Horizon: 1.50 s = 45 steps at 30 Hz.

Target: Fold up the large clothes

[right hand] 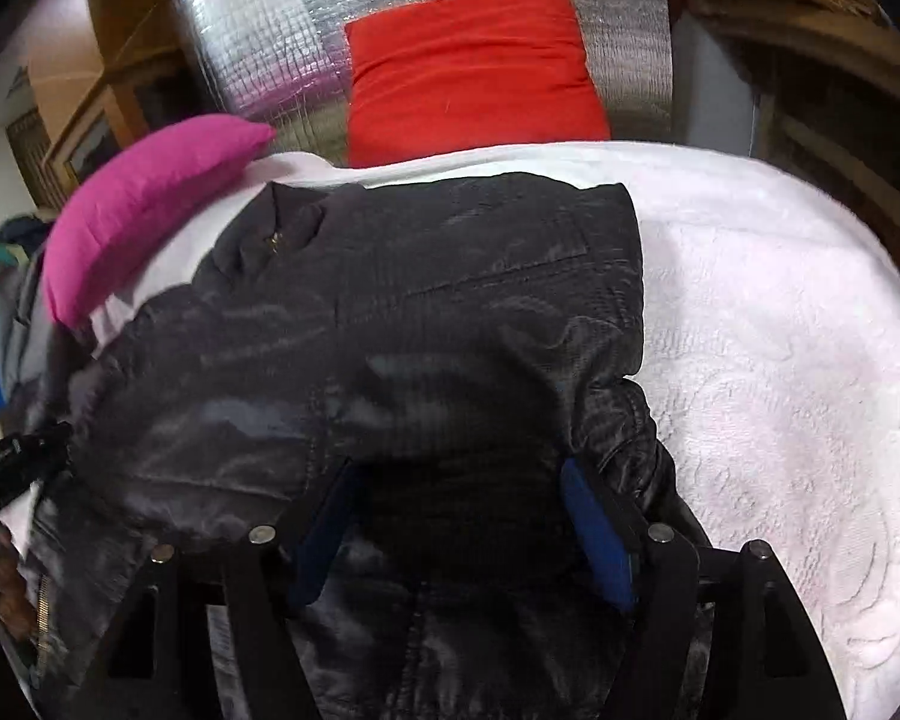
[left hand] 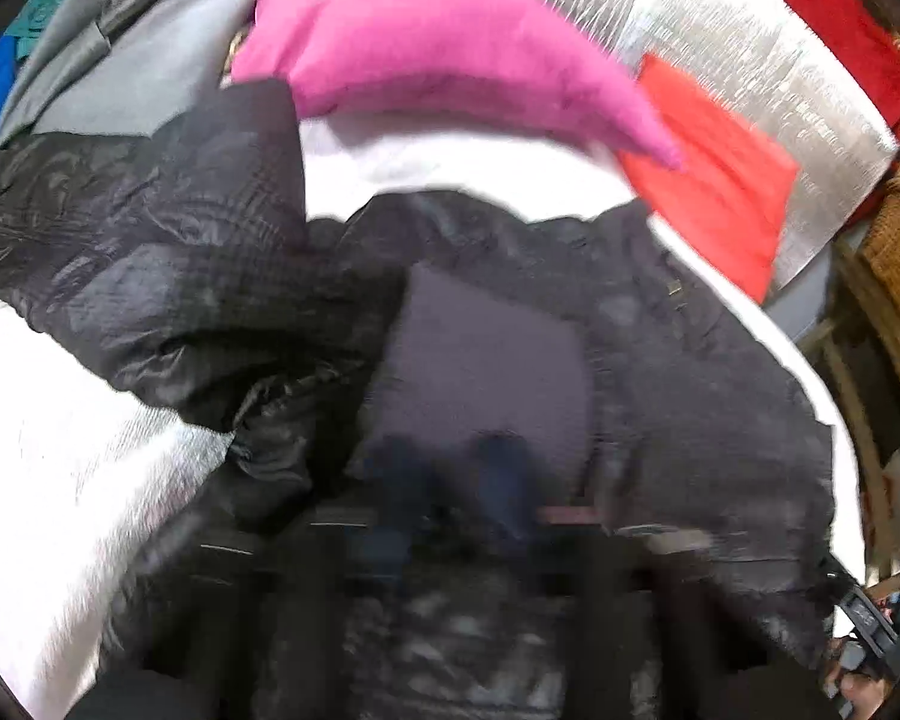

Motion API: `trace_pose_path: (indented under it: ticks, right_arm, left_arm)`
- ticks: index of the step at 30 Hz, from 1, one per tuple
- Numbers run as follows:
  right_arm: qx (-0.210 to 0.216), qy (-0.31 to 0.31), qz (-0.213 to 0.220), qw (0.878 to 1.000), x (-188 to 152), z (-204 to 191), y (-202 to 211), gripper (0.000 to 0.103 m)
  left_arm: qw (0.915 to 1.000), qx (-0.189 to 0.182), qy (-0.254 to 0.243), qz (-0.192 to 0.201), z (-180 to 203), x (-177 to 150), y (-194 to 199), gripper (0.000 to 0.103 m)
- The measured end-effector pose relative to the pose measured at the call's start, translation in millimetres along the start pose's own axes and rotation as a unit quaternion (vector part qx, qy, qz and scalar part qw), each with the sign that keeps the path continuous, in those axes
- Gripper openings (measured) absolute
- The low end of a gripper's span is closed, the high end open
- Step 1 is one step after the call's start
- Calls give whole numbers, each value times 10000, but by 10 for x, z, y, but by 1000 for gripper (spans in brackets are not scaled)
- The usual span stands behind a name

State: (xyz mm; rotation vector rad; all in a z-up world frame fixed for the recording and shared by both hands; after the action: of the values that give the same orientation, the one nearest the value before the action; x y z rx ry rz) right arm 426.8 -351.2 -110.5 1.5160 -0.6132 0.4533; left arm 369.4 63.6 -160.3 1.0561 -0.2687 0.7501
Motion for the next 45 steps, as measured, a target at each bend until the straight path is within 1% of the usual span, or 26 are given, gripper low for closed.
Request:
trace_pose_path:
  ticks: [2,5,6,7,8,9,10,12,13,14,16,18,20,21,23,25,26,27,29,31,33,37,39,40,42,45]
  right_arm:
    - [7,-16,-58,10000,11,26,8,74]
    - [5,12,-98,10000,8,75,17,74]
    - [4,14,-89,10000,18,61,-7,74]
    - [-3,7,-70,10000,67,9,-57,74]
    - [3,-15,-57,10000,108,-63,-116,75]
    - [51,-52,-47,10000,100,-117,-129,79]
    - [132,-100,-36,9999,117,-176,-157,81]
    - [184,-82,-46,9998,140,-224,-154,84]
    - [178,-86,-43,9998,141,-225,-136,84]
    - [199,-160,-21,9997,163,-219,-105,84]
    - [312,-384,114,9987,233,-211,-6,84]
    - [442,-499,265,9974,298,-249,95,84]
    - [487,-374,245,9978,294,-345,108,84]
    - [385,-196,159,9989,258,-394,49,84]
    - [220,-91,-100,9997,157,-390,-93,84]
    - [121,17,-163,9998,131,-421,-180,84]
    - [-2,136,-123,9998,147,-451,-167,84]
    - [-66,151,-88,9998,164,-475,-125,84]
    - [66,-29,30,10000,195,-512,26,84]
    - [333,-261,249,9988,197,-574,301,84]
    - [584,-531,395,9961,123,-640,595,84]
    - [1230,-1186,388,9845,-155,-872,1071,84]
    - [1621,-1499,247,9750,-381,-1100,1278,84]
    - [1761,-1553,198,9718,-472,-1184,1321,84]
    - [2000,-1459,86,9688,-681,-1486,1442,84]
    - [2082,-1153,58,9712,-916,-1853,1505,84]
  left_arm:
    - [9999,-31,80,87,-19,71,21,0]
    - [9964,-15,-513,668,181,284,247,0]
    - [9951,113,-708,677,197,304,228,0]
    - [9954,241,-798,461,160,264,121,0]
    - [9970,287,-721,62,75,175,-30,0]
    - [9978,277,-573,-164,-8,111,-95,0]
    - [9987,198,-454,-121,-26,121,-64,0]
    - [9995,121,-275,101,-16,159,89,6]
    - [9994,40,-234,240,40,194,188,16]
    - [9989,-91,-288,372,141,227,279,33]
    - [9958,-244,-639,605,392,259,386,55]
    - [9924,-226,-1062,571,570,205,332,59]
    - [9918,17,-1262,186,604,88,69,59]
    - [9923,323,-1194,-89,491,8,-99,58]
    - [9902,583,-1188,-453,334,-95,-344,59]
    - [9805,869,-1729,-332,388,-84,-379,60]
    - [9789,935,-1778,-364,395,-86,-383,60]
    - [9805,920,-1687,-404,395,-68,-366,60]
    - [9863,721,-1425,-415,405,-33,-258,60]
    - [9899,473,-1331,-146,459,0,-6,60]
    - [9905,352,-1326,75,444,12,248,62]
    - [9957,-73,-861,343,192,62,791,71]
    - [9975,-308,-401,492,-101,158,1062,74]
    - [9976,-392,-186,548,-228,204,1145,77]
    - [9957,-600,290,649,-541,272,1322,79]
    - [9847,-811,1275,865,-1248,383,1543,79]
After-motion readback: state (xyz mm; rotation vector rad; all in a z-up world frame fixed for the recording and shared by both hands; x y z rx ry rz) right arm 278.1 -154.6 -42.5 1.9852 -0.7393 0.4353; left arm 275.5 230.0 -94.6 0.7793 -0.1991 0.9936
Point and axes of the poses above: each gripper's, at about its wrist camera, not at the fingertips, and y roughly against the way its jaws point, z to its right, x to its top, the point moved 10 cm from there along -y, roughly the way its jaws point, and after that the axes turned 12 degrees about -x, right-handed, at the moved point
